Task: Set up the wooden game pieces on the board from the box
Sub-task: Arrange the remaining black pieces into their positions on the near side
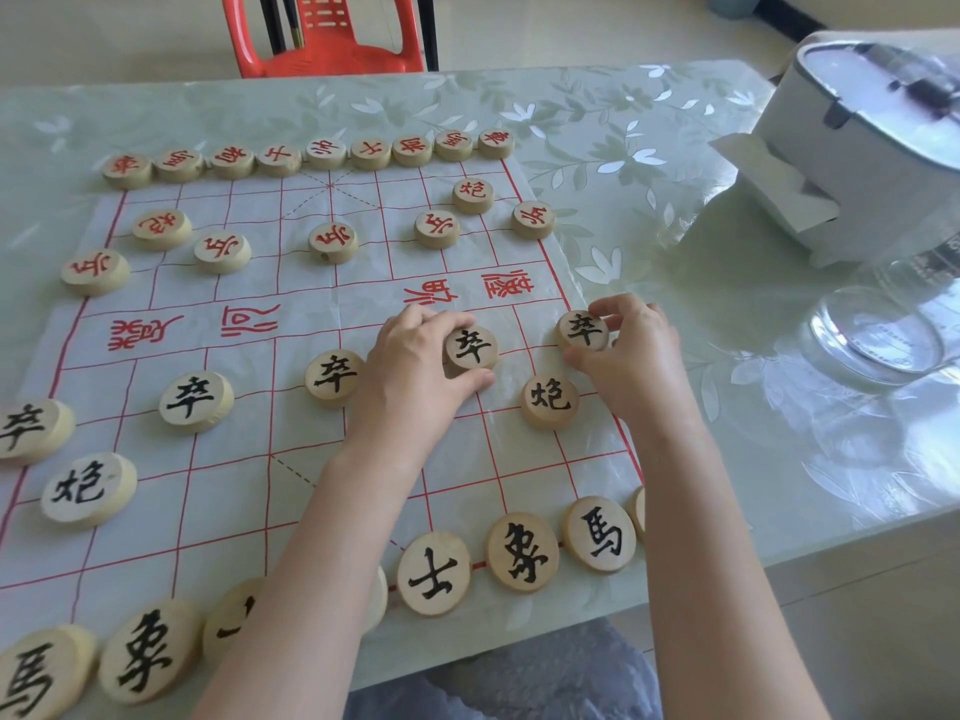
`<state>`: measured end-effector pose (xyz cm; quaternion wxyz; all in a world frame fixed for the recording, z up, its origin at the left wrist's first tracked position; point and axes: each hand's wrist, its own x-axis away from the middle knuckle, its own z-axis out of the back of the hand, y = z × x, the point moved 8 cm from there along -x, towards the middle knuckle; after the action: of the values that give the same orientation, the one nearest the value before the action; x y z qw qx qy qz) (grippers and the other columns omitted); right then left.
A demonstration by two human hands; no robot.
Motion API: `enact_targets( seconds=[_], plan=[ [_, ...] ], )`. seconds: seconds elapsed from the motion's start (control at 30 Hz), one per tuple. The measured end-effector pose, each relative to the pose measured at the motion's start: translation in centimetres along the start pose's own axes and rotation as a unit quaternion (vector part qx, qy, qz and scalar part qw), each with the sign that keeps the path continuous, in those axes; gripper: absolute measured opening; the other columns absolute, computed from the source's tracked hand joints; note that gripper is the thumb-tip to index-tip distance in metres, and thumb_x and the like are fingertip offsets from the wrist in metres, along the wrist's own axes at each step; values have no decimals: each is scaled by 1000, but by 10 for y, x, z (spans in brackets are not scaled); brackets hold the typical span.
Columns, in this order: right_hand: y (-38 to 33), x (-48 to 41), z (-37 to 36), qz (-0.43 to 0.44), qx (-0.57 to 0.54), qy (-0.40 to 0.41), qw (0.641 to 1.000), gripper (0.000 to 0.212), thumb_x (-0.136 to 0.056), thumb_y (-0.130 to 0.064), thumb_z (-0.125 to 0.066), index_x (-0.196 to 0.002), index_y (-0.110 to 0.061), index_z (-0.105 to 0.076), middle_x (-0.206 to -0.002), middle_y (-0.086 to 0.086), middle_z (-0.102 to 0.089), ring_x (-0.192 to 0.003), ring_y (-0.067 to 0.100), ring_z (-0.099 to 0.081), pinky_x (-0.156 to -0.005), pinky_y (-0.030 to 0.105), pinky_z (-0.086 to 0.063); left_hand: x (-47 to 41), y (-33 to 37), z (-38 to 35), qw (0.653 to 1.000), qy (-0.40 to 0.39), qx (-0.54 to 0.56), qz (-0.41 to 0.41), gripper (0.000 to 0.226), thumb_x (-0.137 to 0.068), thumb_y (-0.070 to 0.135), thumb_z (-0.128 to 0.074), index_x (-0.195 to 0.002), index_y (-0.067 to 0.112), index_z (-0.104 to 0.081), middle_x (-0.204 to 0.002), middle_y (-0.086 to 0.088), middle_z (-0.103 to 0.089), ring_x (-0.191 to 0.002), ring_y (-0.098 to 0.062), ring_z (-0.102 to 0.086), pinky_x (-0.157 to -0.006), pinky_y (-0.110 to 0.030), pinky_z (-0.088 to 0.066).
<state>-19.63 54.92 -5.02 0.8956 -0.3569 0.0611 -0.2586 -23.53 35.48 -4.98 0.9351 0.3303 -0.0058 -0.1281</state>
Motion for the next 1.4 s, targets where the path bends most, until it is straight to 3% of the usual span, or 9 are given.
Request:
enact_targets(
  seconds=[0.4, 0.83, 1.1, 1.2, 1.3, 1.4],
  plan=[
    [0, -1, -2, 13, 16, 1, 1000, 47, -83, -6, -59, -128, -18, -50, -123, 7, -48, -116, 27, -43, -91, 35, -43, 1, 0, 2, 1000, -20, 7, -3, 53, -71, 31, -76, -121, 30, -57, -103, 9, -48, -107, -15, -49, -83, -21, -35],
    [2, -1, -1, 3, 10, -4, 1000, 45, -84, -10, -61, -127, -17, -49, -125, 8, -47, -117, 27, -44, -96, 43, -44, 1, -1, 1, 1000, -24, 5, -5, 53, -73, 32, -75, -123, 31, -55, -104, 9, -47, -109, -14, -48, -82, -22, -35],
    [-2, 5, 10, 14, 15, 12, 1000, 51, -84, -12, -64, -132, -17, -46, -127, 9, -44, -118, 29, -44, -99, 39, -41, 1, -1, 0, 1000, -23, 6, -3, 54, -72, 31, -76, -122, 30, -56, -102, 10, -46, -109, -15, -49, -83, -22, -35],
    [-10, 18, 26, 45, 3, 16, 999, 40, -83, -20, -66, -121, -21, -56, -117, 2, -52, -109, 22, -48, -86, 29, -42, 1, -2, 0, 1000, -23, 9, -3, 56, -71, 31, -76, -122, 30, -56, -107, 7, -51, -108, -16, -50, -84, -23, -37],
    [-12, 37, 20, 38, -30, -59, 997, 32, -77, -31, -72, -106, -22, -63, -102, -4, -61, -78, 7, -52, -61, 19, -38, 1, -3, 1, 1000, -22, 11, -2, 56, -70, 31, -77, -122, 29, -56, -107, 6, -52, -106, -16, -51, -84, -23, -37],
    [-15, 48, 7, 26, -17, -117, 993, 40, -70, -39, -76, -104, -22, -62, -100, -6, -59, -77, 4, -50, -56, 19, -36, 1, -3, 1, 1000, -21, 7, -3, 56, -71, 32, -76, -123, 28, -55, -109, 7, -52, -108, -16, -50, -84, -23, -37]
  ],
)
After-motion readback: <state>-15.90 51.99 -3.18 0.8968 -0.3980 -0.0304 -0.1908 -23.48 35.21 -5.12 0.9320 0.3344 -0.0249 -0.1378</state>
